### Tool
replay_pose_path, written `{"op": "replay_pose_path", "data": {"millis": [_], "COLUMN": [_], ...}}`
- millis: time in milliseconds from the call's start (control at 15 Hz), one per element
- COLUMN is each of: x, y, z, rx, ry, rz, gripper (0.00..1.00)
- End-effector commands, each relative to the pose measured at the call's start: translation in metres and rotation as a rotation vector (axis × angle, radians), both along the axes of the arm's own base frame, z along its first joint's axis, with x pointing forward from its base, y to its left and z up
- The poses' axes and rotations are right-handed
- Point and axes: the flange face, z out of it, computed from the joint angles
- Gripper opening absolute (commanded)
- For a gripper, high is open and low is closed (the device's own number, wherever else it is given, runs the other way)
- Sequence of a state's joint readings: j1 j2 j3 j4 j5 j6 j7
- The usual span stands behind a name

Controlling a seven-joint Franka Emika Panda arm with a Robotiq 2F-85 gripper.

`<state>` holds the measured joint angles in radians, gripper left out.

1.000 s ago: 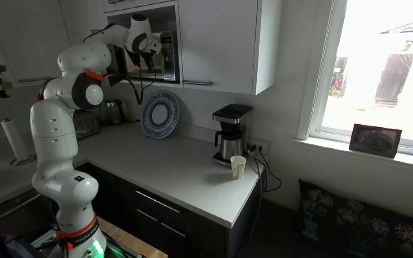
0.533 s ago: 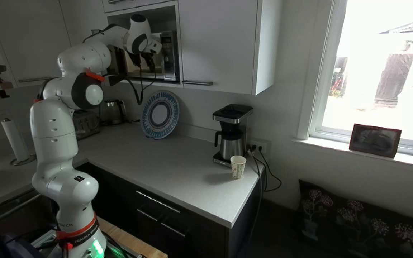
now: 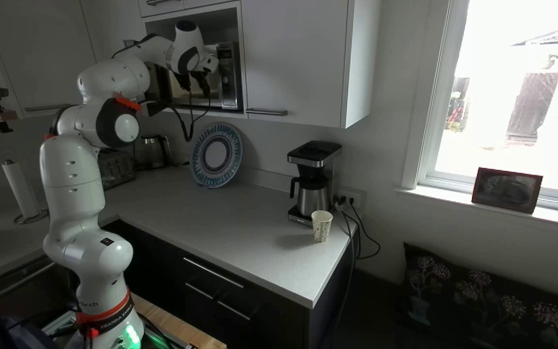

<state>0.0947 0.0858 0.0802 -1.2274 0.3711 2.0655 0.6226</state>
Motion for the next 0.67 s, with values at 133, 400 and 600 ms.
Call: {"op": "replay_pose_path", "data": {"millis": [133, 400, 600], "x": [0.0308, 0.0309, 0.0257], "y": [0.0011, -0.0001, -0.001], "z": [-0.025, -0.0292, -0.0237], "rx": [-0.009, 0.0, 0.023], "ry": [-0.047, -0.028, -0.027], "rz": [0.049, 0.058, 0.066], "gripper": [0.08, 0.0, 0.0]}}
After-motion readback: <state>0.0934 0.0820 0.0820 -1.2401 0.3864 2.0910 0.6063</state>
